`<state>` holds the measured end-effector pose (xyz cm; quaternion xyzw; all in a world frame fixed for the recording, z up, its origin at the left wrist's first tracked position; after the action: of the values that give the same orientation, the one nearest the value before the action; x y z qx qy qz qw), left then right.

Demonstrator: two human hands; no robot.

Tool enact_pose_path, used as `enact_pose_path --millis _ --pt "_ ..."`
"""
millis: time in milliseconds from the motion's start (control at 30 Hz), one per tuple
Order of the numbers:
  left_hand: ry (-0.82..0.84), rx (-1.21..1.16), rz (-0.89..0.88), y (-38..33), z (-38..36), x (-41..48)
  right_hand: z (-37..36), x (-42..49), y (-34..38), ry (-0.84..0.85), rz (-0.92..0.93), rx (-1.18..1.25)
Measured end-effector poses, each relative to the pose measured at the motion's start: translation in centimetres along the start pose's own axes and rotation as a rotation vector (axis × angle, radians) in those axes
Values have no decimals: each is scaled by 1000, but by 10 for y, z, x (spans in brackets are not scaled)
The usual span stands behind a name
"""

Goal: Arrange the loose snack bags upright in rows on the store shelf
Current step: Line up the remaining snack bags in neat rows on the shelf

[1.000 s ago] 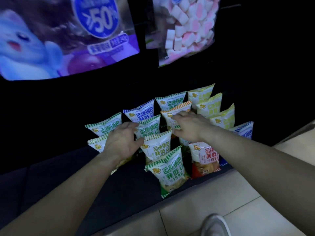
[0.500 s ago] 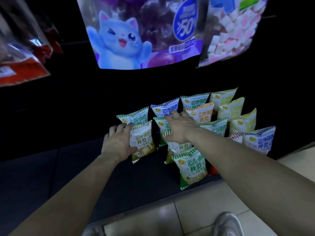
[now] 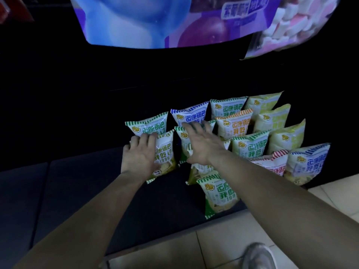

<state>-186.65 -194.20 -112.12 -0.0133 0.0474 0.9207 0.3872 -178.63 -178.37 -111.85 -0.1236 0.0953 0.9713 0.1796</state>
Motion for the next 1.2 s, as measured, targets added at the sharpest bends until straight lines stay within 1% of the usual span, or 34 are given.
enact_pose_path --millis 200,367,600,767,833,933,967,1000,1067,1200 --pt "-16 -82 15 -12 5 7 7 0 -9 -24 46 -29" --pt "-17 -69 -2 -24 5 10 6 2 -15 -31 39 -39" --pt "-21 -37 -7 -10 6 8 12 3 -12 -53 7 -18" --pt "-14 15 33 -17 10 8 26 -3 -14 -94 -31 -21" --pt "-73 -36 17 -29 24 13 35 -9 -20 -109 -6 -20" --pt "-229 -170 -97 -58 50 24 48 -21 -39 -123 29 -12" --pt "-245 -216 -115 -65 54 29 52 -26 -49 -126 28 -7" --pt "-229 -251 -117 -71 56 36 55 -31 -60 -126 25 2" --pt "-135 -269 -107 -80 50 52 56 -40 -79 -87 32 11" --pt "82 -207 -95 -87 33 76 32 -50 -95 118 59 -66"
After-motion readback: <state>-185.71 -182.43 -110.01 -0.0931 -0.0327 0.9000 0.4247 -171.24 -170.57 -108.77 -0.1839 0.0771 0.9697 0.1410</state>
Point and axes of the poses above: each hand's wrist, its own x-axis towards the middle knuckle, its own z-axis out of the back of the hand, y = z × x, the point moved 9 cm from there along x, towards the middle knuckle, and after that the axes turned 6 degrees about y, right-handed, at the moved point
